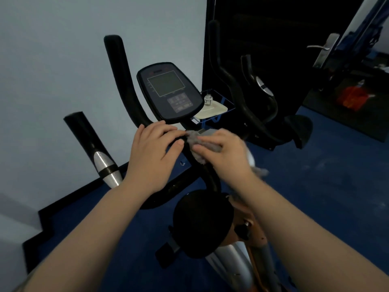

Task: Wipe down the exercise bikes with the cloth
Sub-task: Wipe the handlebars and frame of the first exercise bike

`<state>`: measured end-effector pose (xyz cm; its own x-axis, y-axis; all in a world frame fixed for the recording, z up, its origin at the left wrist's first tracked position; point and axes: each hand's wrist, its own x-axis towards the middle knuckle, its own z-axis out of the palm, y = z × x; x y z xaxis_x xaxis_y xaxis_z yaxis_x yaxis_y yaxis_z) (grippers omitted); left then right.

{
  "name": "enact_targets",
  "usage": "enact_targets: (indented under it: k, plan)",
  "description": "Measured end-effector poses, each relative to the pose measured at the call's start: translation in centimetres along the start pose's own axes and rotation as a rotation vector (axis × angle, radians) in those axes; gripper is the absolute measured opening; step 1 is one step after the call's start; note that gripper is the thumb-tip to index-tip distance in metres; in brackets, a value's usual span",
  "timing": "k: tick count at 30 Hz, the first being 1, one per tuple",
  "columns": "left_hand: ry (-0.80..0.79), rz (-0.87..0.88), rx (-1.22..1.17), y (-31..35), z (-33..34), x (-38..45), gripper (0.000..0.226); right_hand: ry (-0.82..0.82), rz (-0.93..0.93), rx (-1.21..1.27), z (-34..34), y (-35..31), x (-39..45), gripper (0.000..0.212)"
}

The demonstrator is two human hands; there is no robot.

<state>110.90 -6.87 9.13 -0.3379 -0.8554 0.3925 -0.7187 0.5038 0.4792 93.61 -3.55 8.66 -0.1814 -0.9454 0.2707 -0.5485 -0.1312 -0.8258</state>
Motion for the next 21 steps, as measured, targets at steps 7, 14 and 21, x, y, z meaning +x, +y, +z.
enact_targets:
  k: [7,14,21]
  plan:
    - [0.014,0.005,-0.051,-0.3,0.1,-0.2,0.039,-0.046,0.026,0.096,-2.4,2.1,-6.1,0.030]
    - [-0.011,-0.019,-0.020,0.2,0.0,-0.2,0.040,0.133,0.163,0.152,0.4,1.6,-4.7,0.009]
    - [0.003,-0.014,-0.026,0.4,-0.1,-0.2,0.039,0.139,0.130,-0.043,-2.8,3.1,-3.6,0.017]
